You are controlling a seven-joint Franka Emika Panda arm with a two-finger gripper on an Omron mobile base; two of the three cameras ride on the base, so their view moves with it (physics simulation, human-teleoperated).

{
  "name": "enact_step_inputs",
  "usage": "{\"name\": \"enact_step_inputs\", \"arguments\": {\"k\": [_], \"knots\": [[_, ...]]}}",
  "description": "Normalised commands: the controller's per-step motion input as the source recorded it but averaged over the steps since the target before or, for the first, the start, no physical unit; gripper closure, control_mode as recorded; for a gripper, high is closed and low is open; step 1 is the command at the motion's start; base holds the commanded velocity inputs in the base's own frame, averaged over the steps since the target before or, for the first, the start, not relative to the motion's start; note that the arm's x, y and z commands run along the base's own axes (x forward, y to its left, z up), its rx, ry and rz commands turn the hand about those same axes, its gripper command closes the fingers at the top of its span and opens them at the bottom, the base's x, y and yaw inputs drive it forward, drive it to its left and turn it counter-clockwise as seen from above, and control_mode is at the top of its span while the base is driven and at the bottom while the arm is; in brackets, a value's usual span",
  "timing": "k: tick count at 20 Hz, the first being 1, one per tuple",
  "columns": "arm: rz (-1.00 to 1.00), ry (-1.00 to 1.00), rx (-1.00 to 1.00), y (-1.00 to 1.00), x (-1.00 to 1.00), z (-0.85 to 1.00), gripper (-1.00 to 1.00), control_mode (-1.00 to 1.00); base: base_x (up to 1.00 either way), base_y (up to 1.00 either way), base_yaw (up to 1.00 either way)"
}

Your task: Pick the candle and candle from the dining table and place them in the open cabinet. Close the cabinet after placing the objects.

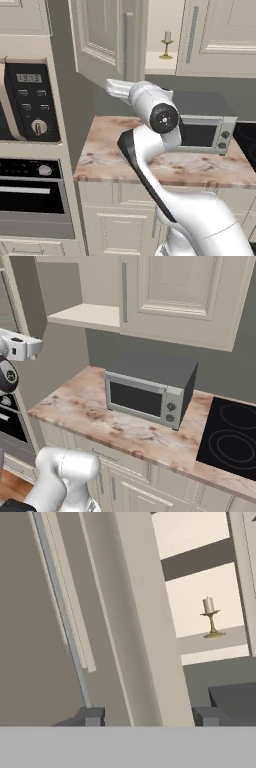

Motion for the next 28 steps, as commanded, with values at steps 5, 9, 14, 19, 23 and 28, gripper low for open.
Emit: {"name": "enact_step_inputs", "arguments": {"k": [5,9,14,19,23,28], "knots": [[0.15,-0.19,0.05,-0.64,1.00,-0.69,-1.00,-1.00,0.00,0.00,0.00],[0.07,-0.16,0.03,-0.38,1.00,-0.63,-1.00,-1.00,0.00,0.00,0.00],[-0.01,-0.18,0.00,-0.05,1.00,-0.63,-1.00,-1.00,0.00,0.00,0.00],[-0.26,-0.14,0.00,0.06,1.00,-0.33,-1.00,-1.00,0.00,0.00,0.00],[-0.44,-0.06,0.00,0.13,1.00,-0.07,-1.00,-1.00,0.00,0.00,0.00],[-0.45,0.00,0.01,0.00,1.00,0.00,-1.00,-1.00,0.00,0.00,0.00]]}}
